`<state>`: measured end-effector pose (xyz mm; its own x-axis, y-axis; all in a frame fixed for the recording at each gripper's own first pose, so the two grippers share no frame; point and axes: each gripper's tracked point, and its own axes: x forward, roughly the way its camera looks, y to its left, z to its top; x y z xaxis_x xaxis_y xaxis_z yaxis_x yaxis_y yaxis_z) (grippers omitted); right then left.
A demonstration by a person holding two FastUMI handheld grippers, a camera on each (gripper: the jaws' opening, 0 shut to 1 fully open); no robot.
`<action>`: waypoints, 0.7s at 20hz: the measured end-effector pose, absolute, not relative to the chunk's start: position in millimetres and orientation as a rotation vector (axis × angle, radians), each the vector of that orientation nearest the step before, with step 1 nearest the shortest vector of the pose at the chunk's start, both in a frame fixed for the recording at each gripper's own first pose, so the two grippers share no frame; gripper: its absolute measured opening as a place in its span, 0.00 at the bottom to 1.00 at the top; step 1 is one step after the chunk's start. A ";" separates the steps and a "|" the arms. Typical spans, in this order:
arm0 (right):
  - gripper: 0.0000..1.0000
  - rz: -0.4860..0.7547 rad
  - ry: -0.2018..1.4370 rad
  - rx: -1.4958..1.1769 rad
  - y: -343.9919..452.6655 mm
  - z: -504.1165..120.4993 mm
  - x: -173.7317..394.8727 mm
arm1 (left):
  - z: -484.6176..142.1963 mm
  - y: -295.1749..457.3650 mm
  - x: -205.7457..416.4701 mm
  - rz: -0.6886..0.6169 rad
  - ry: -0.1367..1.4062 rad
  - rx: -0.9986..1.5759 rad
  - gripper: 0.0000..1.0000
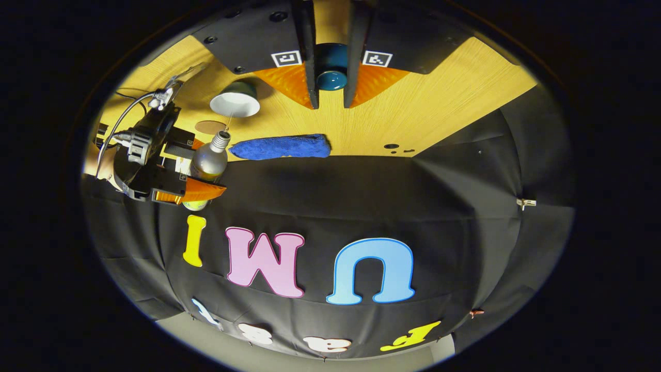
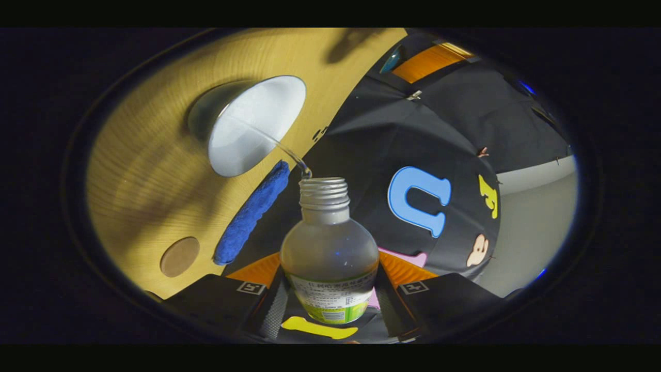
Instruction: Open the teacup lid with one hand, grasp the water bottle and pour water into the teacup with the other hand; after pouring, place the water bottle on the coaster and then close the teacup lid.
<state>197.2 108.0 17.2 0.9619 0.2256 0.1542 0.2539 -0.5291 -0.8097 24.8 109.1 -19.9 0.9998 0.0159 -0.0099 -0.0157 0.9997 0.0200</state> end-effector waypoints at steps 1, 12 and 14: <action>0.78 -0.038 -0.336 -2.147 107.7 16.6 197.9 | -20.8 108.8 24.8 0.015 0.010 0.020 0.29; 0.78 -0.035 -0.360 -2.164 110.2 17.7 197.5 | -19.4 109.8 22.7 0.019 0.008 0.023 0.29; 0.78 -0.029 -0.360 -2.162 110.6 16.2 198.0 | -18.2 109.4 23.2 0.021 0.007 0.027 0.29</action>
<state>198.0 110.6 16.2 0.9570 0.2457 0.1540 0.2670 -0.5391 -0.7988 23.2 109.4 -18.2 0.9998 0.0209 -0.0063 -0.0208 0.9994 0.0268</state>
